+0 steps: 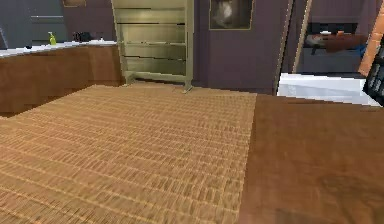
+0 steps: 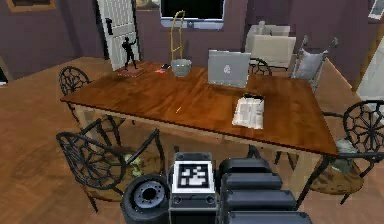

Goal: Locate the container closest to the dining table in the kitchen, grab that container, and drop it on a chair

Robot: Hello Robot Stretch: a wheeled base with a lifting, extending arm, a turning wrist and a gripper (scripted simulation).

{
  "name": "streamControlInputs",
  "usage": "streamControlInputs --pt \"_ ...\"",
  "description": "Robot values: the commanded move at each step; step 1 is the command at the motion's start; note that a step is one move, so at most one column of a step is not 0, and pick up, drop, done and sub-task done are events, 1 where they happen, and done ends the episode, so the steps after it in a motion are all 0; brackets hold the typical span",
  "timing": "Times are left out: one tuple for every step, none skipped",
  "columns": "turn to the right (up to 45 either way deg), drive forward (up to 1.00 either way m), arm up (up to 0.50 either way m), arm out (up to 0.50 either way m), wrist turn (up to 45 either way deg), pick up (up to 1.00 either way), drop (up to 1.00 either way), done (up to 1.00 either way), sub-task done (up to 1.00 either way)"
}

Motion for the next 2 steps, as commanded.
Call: streamControlInputs --pt "33.0 0.00 0.00 0.00 0.0 0.00 0.00 0.00 0.00" --pt "-45.0 0.00 0.00 0.00 0.0 0.00 0.00 0.00 0.00"
